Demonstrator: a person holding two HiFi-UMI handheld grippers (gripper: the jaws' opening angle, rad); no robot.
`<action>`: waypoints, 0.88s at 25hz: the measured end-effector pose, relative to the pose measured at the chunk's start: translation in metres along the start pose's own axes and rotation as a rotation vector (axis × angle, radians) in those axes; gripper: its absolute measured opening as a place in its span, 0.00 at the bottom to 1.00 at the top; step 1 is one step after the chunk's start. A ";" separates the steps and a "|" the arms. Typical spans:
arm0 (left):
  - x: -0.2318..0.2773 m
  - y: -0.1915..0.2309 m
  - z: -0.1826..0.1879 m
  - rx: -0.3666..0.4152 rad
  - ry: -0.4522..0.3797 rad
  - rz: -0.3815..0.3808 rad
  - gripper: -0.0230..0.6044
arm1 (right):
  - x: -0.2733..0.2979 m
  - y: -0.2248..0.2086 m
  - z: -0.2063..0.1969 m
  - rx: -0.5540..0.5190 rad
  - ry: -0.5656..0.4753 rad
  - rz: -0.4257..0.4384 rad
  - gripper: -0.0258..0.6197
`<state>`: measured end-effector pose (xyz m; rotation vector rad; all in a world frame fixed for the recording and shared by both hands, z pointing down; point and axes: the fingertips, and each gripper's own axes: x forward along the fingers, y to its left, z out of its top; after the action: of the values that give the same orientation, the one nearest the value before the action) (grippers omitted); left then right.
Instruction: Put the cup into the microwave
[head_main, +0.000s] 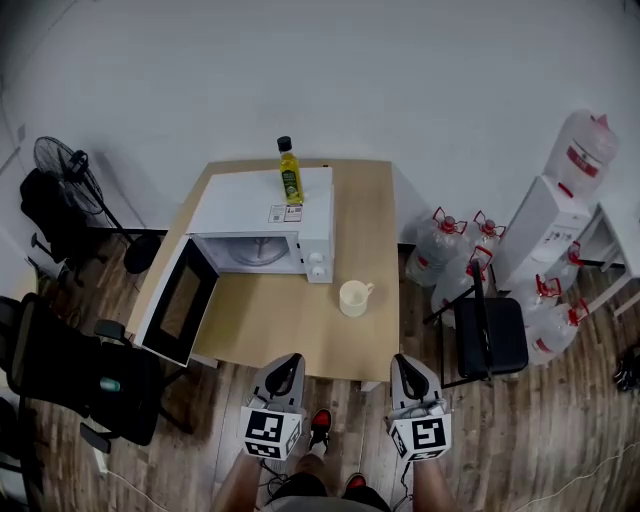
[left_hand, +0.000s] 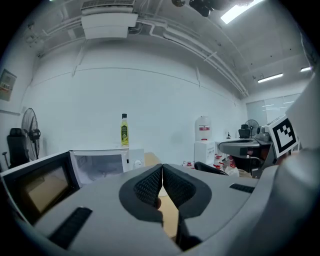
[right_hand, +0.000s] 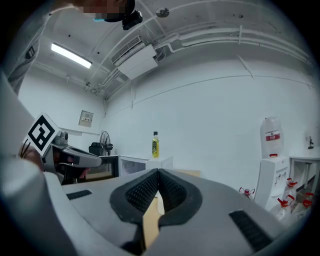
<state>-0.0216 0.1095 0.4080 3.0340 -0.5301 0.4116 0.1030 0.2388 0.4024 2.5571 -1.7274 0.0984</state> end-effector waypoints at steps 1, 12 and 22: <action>0.011 0.006 -0.003 -0.003 0.009 -0.008 0.08 | 0.013 -0.002 -0.005 0.004 0.009 -0.002 0.06; 0.118 0.071 -0.068 -0.039 0.124 -0.050 0.08 | 0.132 -0.022 -0.090 0.032 0.114 -0.026 0.07; 0.157 0.102 -0.097 -0.051 0.181 -0.049 0.08 | 0.187 -0.029 -0.157 0.091 0.201 0.026 0.31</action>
<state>0.0616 -0.0306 0.5421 2.9157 -0.4465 0.6516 0.1962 0.0895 0.5744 2.4856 -1.7174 0.4285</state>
